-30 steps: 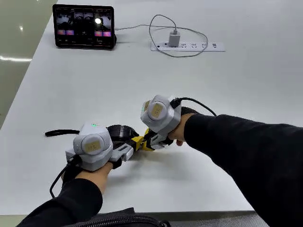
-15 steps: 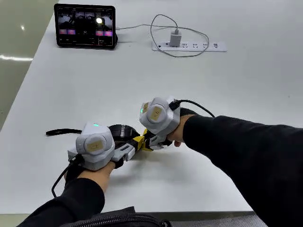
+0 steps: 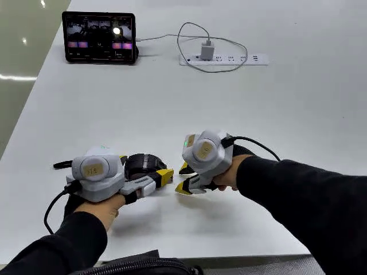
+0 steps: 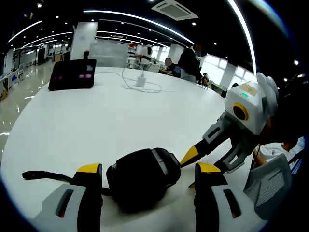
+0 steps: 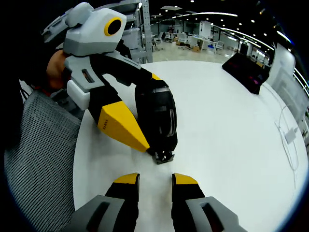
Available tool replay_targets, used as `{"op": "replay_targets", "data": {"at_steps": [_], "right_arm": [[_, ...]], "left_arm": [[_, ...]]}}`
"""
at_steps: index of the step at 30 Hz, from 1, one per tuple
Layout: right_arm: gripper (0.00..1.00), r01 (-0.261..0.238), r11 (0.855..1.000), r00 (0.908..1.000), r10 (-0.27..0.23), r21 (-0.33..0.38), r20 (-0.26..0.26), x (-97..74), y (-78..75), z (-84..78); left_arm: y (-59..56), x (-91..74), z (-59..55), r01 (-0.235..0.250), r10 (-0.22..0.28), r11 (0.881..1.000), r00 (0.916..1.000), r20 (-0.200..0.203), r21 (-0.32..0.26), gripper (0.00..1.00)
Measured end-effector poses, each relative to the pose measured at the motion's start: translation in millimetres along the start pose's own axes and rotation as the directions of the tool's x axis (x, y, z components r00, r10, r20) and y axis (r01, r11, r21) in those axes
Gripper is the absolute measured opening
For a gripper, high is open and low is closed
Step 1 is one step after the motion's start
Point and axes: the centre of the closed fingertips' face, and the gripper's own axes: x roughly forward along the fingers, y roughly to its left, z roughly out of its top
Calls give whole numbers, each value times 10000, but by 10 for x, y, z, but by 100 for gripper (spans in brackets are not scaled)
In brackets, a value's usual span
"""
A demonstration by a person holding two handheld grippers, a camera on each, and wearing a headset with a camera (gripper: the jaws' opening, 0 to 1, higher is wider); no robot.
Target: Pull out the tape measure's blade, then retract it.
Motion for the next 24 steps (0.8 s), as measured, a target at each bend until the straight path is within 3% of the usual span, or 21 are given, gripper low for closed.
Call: {"op": "replay_targets", "data": {"at_steps": [4,6,8,10,16,17,21,22,24], "right_arm": [[25,315,9983,9991,-329,500,280,-169,3,-151],[26,458,9962,9981,-486,741,366,-246,0,-240],[26,616,9942,9970,-655,881,419,-316,-9,-317],[27,833,9899,9946,-897,1146,519,-412,-24,-407],[32,1439,9742,9851,-1577,1739,684,-754,-55,-700],[33,1610,9703,9823,-1754,1806,665,-830,-69,-777],[37,1957,9559,9745,-2145,2189,659,-1063,-92,-1031],[37,1997,9548,9737,-2185,2204,643,-1091,-95,-1099],[40,2113,9505,9729,-2269,2280,442,-1134,-98,-1279]], "left_arm": [[-119,-2,-108,913,-898,9942,9955,-288,561,87],[-114,-28,-172,943,-892,9897,9947,-515,1081,93],[-156,-48,-211,1209,-1152,9877,9914,-620,991,97],[-239,-107,-273,1715,-1654,9835,9815,-966,581,99],[-98,-283,-222,1556,-1455,9779,9861,-798,1399,99],[-32,-310,-178,1520,-1450,9748,9880,-540,1635,99],[127,-468,-162,1621,-1576,9726,9867,-398,1666,99],[180,-488,-174,1526,-1471,9736,9881,-446,1697,99],[366,-561,-296,1015,-814,9781,9900,-1149,1819,99]]}}
